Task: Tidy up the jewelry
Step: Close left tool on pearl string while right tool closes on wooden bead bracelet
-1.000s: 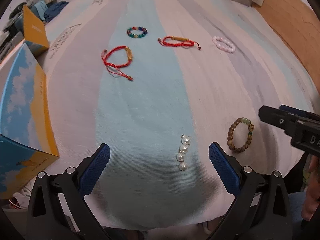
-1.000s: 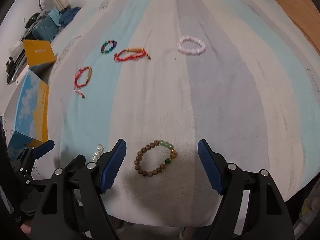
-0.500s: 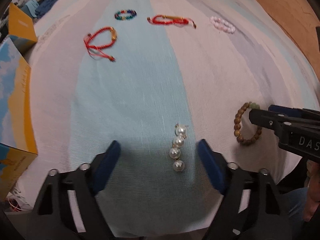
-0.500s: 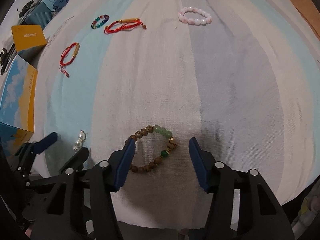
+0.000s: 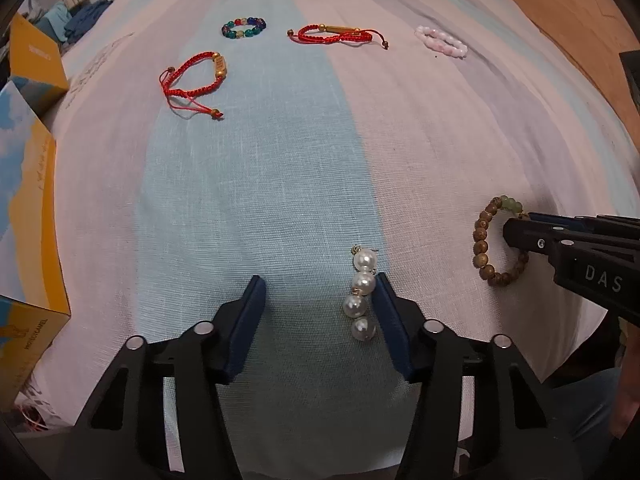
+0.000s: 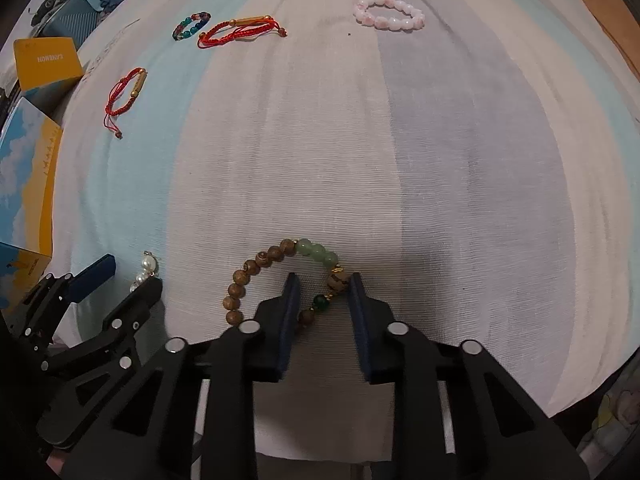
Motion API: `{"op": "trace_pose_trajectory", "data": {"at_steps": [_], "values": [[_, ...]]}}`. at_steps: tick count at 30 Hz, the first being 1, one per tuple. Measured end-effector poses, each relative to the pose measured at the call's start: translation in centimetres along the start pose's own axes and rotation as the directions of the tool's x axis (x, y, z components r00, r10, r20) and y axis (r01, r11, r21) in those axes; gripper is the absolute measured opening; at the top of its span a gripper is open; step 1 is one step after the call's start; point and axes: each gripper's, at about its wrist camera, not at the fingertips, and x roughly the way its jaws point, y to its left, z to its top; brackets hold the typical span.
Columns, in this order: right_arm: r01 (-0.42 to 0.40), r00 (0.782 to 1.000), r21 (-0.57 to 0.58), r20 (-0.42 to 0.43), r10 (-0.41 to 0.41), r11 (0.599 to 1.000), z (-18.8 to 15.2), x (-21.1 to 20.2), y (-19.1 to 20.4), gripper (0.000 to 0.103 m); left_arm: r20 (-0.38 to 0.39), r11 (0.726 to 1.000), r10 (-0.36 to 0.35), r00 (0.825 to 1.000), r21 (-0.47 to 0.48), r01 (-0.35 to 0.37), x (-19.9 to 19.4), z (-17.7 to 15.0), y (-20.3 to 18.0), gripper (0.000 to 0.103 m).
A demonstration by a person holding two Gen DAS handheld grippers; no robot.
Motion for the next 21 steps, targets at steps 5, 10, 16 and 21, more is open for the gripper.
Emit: {"op": "trace_pose_trajectory", "data": {"at_steps": [5,10,16,21], "values": [[-0.006,1.000,0.010,0.005,0.006,1.000,0.0,-0.1,-0.2,0.015,-0.006,1.000,-0.011,1.000,0.010,0.011,-0.4,0.1,0.2,0.031],[-0.019,1.000,0.023,0.024,0.018,1.000,0.1,-0.5,-0.5,0.011,-0.004,1.000,-0.018,1.000,0.015,0.018,-0.6,0.1,0.3,0.017],[-0.045,0.997,0.037,0.066,0.042,0.998,-0.1,-1.8,-1.2,0.011,0.004,0.999,-0.031,1.000,0.009,0.031,-1.4,0.3,0.6,0.011],[-0.061,0.993,0.039,0.101,0.057,0.997,-0.3,-3.0,-1.4,0.011,0.020,0.999,-0.042,0.999,-0.004,0.042,-2.4,0.4,1.1,0.011]]}}
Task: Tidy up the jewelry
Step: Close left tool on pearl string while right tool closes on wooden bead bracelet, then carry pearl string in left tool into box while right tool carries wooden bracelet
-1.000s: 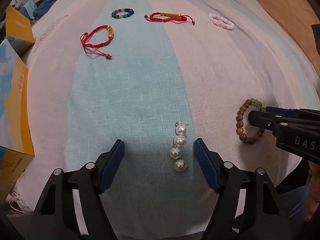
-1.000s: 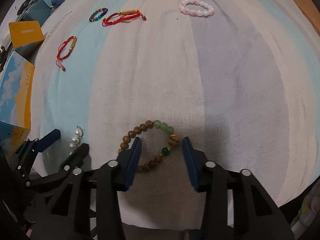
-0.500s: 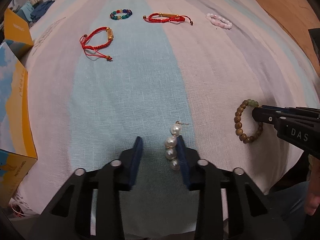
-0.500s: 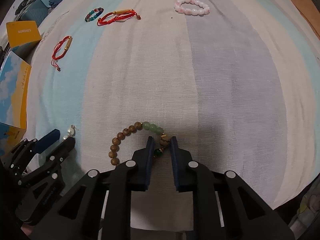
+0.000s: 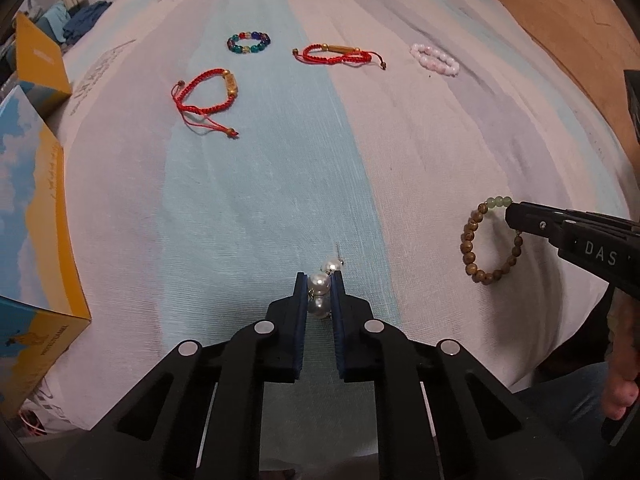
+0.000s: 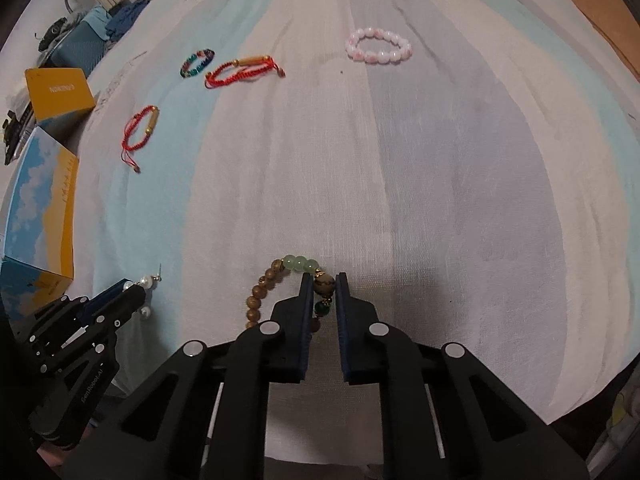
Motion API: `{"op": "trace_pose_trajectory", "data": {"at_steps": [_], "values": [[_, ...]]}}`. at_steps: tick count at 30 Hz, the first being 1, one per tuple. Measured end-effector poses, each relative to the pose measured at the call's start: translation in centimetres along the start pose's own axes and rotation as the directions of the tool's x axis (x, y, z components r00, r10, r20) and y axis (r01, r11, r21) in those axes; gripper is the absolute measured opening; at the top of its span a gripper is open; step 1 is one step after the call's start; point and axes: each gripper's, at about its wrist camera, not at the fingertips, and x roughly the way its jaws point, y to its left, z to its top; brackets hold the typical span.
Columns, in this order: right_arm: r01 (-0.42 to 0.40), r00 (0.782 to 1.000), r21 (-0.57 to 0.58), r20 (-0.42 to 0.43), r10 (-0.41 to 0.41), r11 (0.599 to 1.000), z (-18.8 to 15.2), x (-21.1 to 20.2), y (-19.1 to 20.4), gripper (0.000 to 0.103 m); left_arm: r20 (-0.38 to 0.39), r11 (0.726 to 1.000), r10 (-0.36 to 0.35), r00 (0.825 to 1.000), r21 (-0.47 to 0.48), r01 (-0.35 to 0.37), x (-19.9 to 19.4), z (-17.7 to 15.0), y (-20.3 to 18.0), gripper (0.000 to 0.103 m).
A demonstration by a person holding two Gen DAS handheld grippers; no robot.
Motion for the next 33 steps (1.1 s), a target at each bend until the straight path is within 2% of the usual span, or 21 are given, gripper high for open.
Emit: {"op": "trace_pose_trajectory", "data": {"at_steps": [13,19,33], "values": [[-0.023,0.997,-0.006,0.076,0.024,1.000,0.6,-2.3,0.8,0.011,0.054,0.999,0.008,0.999,-0.039,-0.006,-3.1,0.9,0.8,0.011],[-0.038,0.994,-0.004,0.100,0.038,0.999,1.0,-3.6,1.3,0.011,0.106,0.998,0.021,0.994,-0.053,-0.015,-5.1,1.7,1.1,0.011],[-0.018,0.986,0.000,0.166,0.018,1.000,2.4,-7.0,2.6,0.011,0.154,0.998,0.040,0.987,-0.057,-0.032,-8.8,3.2,2.4,0.011]]}}
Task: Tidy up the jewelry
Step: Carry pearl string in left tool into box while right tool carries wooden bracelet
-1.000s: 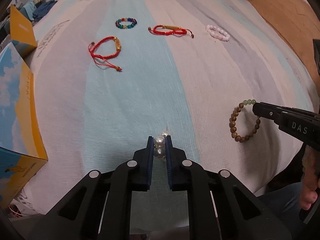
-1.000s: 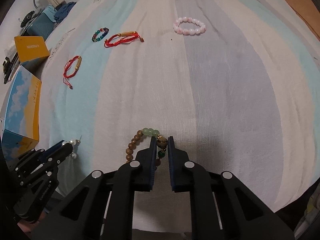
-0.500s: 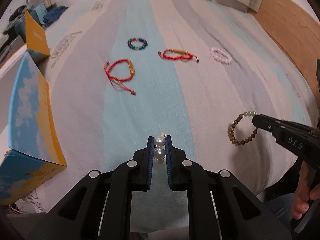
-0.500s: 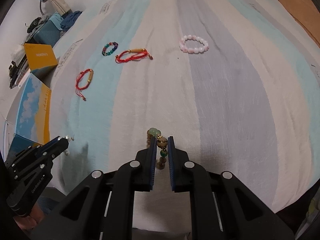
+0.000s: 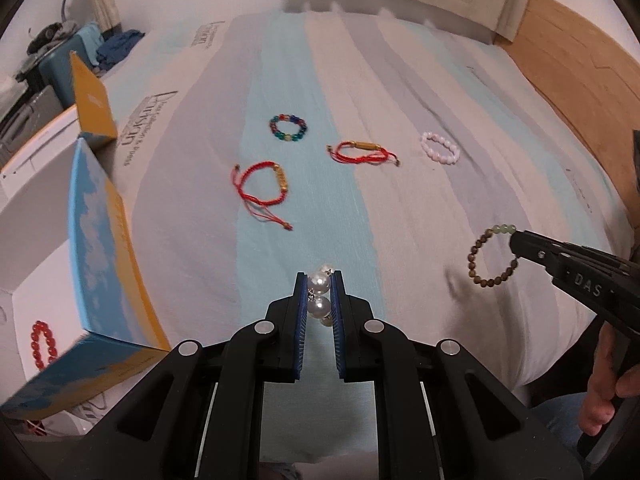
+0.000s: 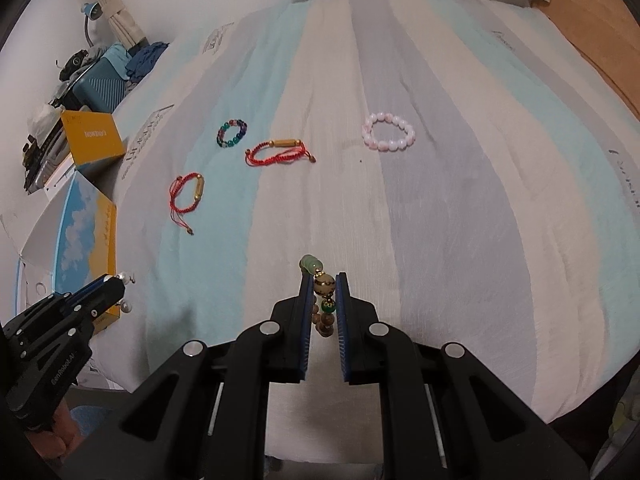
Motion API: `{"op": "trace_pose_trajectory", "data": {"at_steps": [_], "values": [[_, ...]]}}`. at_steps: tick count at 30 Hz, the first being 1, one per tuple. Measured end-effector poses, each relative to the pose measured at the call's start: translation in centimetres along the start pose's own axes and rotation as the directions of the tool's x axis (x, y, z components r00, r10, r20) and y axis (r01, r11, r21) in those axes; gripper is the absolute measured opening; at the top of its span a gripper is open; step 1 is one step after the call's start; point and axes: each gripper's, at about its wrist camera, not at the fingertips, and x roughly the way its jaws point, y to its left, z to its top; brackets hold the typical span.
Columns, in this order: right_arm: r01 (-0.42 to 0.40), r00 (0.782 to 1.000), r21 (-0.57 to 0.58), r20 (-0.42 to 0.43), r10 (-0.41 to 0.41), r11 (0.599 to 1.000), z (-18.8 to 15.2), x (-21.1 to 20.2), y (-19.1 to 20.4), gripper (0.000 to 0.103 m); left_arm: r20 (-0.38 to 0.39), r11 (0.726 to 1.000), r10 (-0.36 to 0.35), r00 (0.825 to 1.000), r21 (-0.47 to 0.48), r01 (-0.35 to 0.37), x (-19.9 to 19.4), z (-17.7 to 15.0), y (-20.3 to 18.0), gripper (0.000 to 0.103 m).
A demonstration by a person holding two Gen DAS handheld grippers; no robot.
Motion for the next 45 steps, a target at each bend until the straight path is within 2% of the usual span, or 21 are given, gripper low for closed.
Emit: {"op": "trace_pose_trajectory", "data": {"at_steps": [14,25,33,39,41,45], "values": [[-0.005,1.000,-0.060,0.029,0.007,0.998,1.8,-1.5,4.3,0.011,0.062,0.996,0.029,0.998,-0.081,-0.023,-3.7,1.7,5.0,0.011],[-0.040,0.998,-0.129,0.051,0.047,0.991,3.4,-2.4,9.5,0.011,0.042,0.990,0.063,0.997,-0.128,-0.057,-5.1,2.0,9.5,0.011],[-0.074,0.994,-0.202,0.067,0.089,0.977,4.1,-3.4,15.9,0.011,0.049,0.986,0.067,0.997,-0.156,-0.058,-7.5,2.2,13.5,0.011],[-0.088,0.990,-0.267,0.087,0.115,0.960,4.4,-4.8,21.3,0.011,0.086,0.977,0.105,0.991,-0.195,-0.087,-10.7,1.9,17.2,0.011],[-0.101,0.987,-0.285,0.089,0.131,0.953,4.4,-5.3,23.0,0.011,0.082,0.973,0.104,0.991,-0.214,-0.085,-11.4,1.5,18.9,0.011],[-0.132,0.981,-0.327,0.092,0.170,0.936,3.9,-6.3,26.7,0.011,0.070,0.960,0.148,0.986,-0.251,-0.127,-12.8,0.3,22.1,0.011]]}}
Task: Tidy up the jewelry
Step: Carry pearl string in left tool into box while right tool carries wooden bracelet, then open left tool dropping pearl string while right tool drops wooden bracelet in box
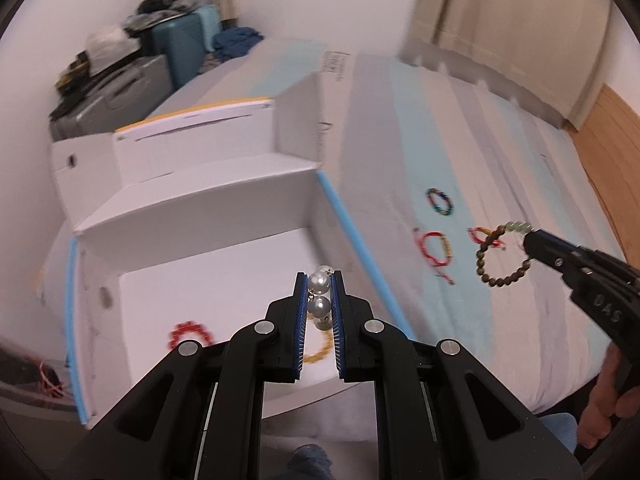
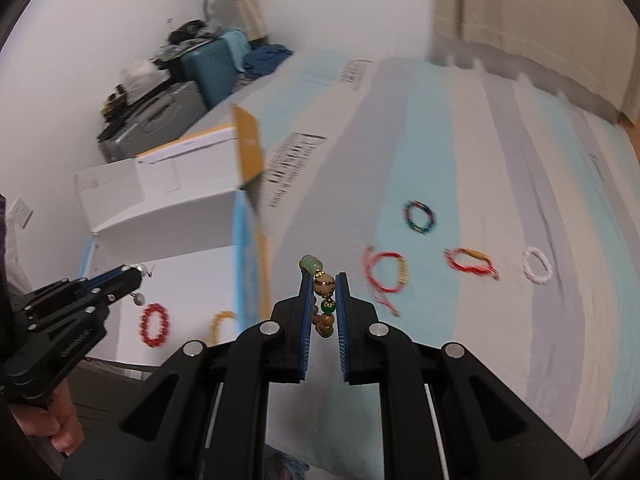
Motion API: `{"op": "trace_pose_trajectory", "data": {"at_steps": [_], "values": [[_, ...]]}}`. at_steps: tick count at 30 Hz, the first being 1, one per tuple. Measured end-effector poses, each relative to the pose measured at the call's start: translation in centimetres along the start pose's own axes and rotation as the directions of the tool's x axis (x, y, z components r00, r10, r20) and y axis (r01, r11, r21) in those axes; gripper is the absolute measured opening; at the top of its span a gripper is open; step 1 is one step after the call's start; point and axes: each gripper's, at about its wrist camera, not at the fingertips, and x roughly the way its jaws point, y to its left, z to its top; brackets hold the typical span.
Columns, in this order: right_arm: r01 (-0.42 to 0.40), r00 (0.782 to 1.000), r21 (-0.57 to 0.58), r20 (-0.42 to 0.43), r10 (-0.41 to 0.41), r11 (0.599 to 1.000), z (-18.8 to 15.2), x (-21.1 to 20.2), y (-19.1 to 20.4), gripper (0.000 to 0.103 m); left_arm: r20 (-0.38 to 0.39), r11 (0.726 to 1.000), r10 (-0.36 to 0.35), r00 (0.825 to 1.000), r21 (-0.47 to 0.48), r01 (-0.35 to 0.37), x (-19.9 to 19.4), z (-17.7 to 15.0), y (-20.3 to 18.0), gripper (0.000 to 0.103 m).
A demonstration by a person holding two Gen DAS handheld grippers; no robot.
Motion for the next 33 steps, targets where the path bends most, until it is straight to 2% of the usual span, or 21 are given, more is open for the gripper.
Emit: {"op": "trace_pose_trajectory", "data": {"at_steps": [9,17,25,33], "values": [[-0.066,0.998,-0.085,-0.015,0.065,0.994,0.6,0.7,7.5,0.010,-0.016,0.994,0.085,0.996,-0.073,-0.086,-1.4,-1.6,6.5,0.011],[-0.106,0.993,-0.133,-0.072,0.097,0.985,-0.3,3.4,11.9,0.010,-0.058,0.985,0.129,0.990,-0.108,-0.134,-0.5,-3.0,10.2,0.011],[-0.121,0.984,-0.160,-0.147,0.097,0.980,-1.5,7.6,14.0,0.010,-0.113,0.976,0.153,0.982,-0.137,-0.168,1.8,-4.3,12.7,0.011],[-0.130,0.967,-0.164,-0.241,0.088,0.978,-3.2,12.2,14.7,0.010,-0.187,0.963,0.183,0.965,-0.166,-0.214,5.0,-6.0,14.3,0.011]]}}
